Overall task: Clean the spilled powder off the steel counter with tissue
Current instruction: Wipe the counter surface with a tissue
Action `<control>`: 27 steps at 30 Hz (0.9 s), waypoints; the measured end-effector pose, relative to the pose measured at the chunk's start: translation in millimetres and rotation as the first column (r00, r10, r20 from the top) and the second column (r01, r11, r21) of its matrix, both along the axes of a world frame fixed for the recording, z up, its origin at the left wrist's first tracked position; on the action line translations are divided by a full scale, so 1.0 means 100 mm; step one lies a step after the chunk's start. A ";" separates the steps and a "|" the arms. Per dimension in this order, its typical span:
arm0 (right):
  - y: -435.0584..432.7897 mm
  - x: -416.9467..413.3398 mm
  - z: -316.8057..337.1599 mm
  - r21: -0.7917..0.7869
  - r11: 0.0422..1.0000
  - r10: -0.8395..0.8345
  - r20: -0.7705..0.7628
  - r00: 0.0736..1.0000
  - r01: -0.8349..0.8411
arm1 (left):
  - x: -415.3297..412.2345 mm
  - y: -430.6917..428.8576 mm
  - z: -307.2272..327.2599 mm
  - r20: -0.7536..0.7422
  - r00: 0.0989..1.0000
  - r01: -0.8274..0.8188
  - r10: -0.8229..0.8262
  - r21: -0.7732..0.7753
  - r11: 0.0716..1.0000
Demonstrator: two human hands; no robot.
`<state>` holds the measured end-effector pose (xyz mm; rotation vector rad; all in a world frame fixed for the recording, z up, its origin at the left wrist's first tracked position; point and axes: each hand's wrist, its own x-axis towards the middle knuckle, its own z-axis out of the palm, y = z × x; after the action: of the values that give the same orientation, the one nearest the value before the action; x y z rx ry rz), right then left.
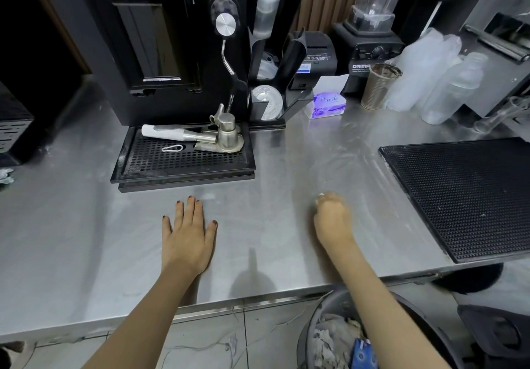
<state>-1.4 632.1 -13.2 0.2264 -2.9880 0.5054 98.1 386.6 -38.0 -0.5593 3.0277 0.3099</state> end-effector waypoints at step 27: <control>0.46 0.00 0.00 -0.003 0.987 -0.159 -0.001 0.987 0.159 | -0.01 0.02 0.01 0.024 1.000 0.012 -0.012 -0.025 1.000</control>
<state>-1.5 677.9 -13.4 -0.0121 -2.9712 0.4920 97.5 388.2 -37.1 -0.5423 3.0152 0.2626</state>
